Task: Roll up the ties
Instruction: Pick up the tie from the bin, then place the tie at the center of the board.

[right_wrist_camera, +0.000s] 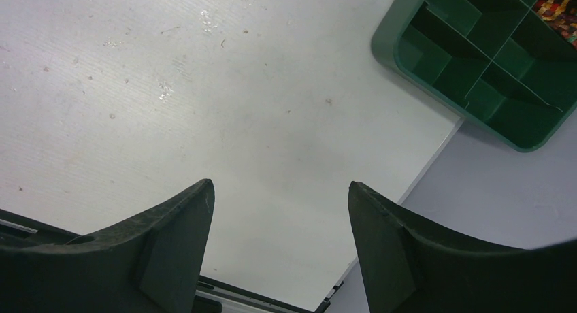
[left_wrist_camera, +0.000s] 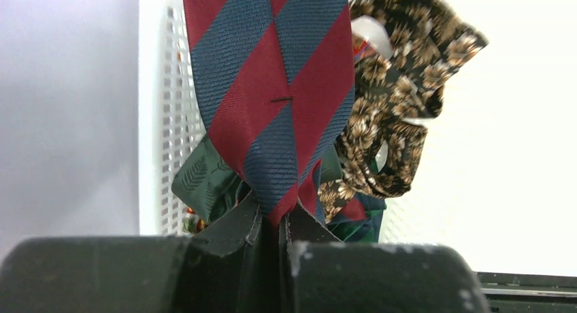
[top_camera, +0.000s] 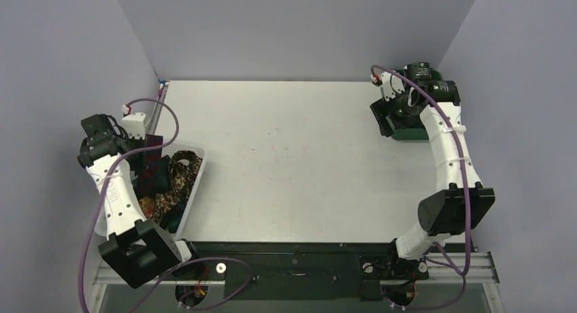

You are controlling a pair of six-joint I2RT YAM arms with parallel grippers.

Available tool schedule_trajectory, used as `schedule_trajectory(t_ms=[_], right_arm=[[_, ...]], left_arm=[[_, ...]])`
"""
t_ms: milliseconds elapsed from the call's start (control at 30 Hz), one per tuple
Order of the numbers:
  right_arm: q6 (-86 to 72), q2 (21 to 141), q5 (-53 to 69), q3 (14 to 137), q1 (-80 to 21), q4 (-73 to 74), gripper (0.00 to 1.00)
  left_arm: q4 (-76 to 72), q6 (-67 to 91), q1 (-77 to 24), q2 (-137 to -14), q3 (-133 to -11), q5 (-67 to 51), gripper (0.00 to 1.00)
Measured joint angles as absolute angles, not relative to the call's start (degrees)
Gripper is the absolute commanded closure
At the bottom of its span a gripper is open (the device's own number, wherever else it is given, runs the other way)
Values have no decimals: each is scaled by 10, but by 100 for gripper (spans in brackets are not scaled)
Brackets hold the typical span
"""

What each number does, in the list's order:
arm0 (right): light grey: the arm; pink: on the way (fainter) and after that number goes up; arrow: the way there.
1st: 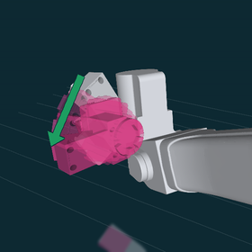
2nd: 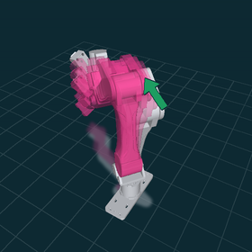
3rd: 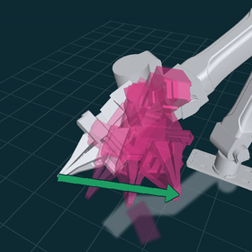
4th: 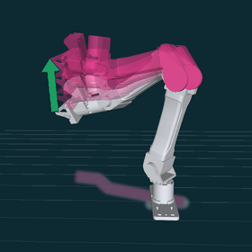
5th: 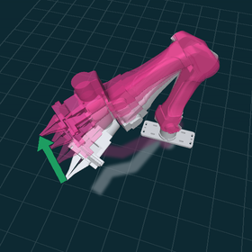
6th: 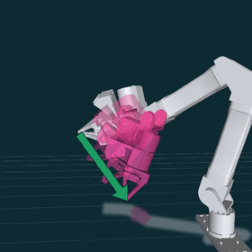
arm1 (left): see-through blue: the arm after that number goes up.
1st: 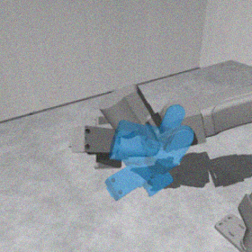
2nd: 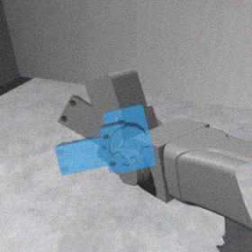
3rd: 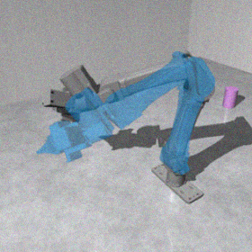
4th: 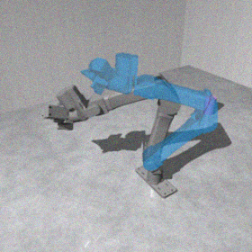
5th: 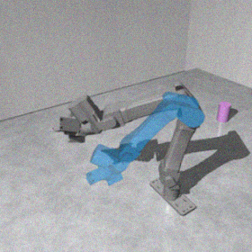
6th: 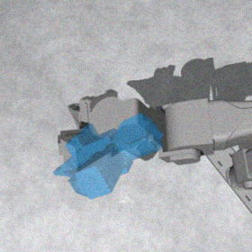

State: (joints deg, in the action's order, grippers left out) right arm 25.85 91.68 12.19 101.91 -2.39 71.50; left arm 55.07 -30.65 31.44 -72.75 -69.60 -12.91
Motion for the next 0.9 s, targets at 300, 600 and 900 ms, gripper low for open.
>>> schedule_trajectory(t_ms=[300,600,900], right_arm=[[256,917,124,1063,-27,717,32],[238,926,134,1114,-27,718,33],[183,933,131,1157,-13,719,33]], left_arm=[[567,-240,236,-719,-848,-161,100],[534,-140,114,-729,-1048,-178,100],[486,-95,-102,-795,-1172,-184,100]])
